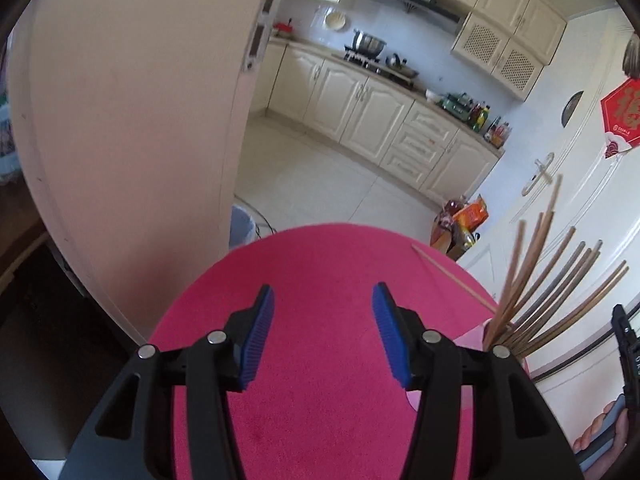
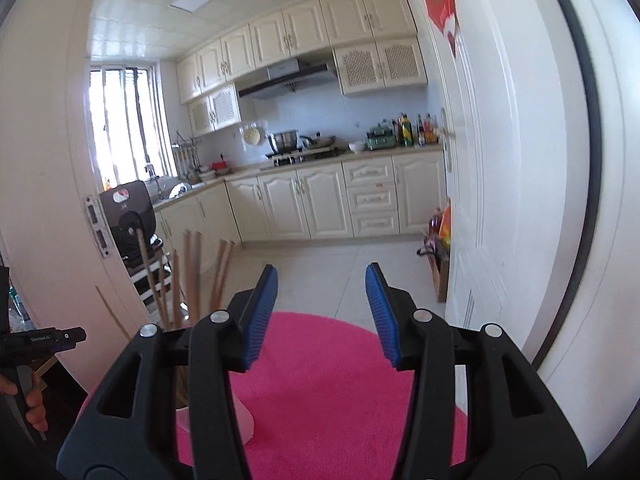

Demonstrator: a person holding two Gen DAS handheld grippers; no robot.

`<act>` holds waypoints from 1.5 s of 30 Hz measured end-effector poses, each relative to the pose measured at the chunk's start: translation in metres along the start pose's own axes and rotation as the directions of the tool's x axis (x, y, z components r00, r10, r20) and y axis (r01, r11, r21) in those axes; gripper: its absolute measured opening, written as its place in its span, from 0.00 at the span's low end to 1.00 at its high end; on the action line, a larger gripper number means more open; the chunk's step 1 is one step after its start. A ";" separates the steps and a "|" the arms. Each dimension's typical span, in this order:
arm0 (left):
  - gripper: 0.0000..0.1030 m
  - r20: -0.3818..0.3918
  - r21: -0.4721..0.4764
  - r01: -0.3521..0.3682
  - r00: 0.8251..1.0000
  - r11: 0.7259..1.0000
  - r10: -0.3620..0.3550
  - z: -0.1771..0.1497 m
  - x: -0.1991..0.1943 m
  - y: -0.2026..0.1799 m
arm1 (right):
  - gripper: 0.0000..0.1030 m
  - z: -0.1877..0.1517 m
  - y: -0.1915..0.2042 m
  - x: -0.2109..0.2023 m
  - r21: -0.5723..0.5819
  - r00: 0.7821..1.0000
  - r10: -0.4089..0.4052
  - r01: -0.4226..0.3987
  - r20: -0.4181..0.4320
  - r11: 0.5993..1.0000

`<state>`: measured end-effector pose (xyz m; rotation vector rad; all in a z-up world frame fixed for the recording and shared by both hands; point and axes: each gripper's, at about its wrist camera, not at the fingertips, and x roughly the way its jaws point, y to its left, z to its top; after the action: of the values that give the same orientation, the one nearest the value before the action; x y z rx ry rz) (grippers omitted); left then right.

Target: Organize utensils

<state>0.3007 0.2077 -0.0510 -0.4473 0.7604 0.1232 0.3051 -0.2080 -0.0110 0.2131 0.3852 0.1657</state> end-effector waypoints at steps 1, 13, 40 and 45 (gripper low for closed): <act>0.49 -0.034 -0.014 0.015 0.999 1.000 -0.015 0.001 0.013 0.002 | 0.45 -0.003 -0.005 0.018 0.018 0.999 0.001 -0.001 -0.049 1.000; 0.49 -0.267 -0.003 0.123 0.956 0.992 -0.120 0.020 0.147 -0.047 | 0.45 -0.034 0.004 0.158 0.067 0.937 0.129 -0.113 -0.325 0.991; 0.31 -0.369 -0.104 0.361 0.851 0.927 -0.373 0.035 0.224 -0.107 | 0.45 -0.049 0.030 0.186 0.026 0.906 0.198 -0.203 -0.374 0.979; 0.30 -0.407 -0.064 0.364 0.841 0.929 -0.358 0.034 0.233 -0.115 | 0.45 -0.051 0.031 0.185 0.007 0.907 0.187 -0.200 -0.377 0.980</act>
<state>0.5214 0.1072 -0.1496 -0.6053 1.0774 -0.3452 0.4505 -0.1323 -0.1157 0.1872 0.7449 0.4125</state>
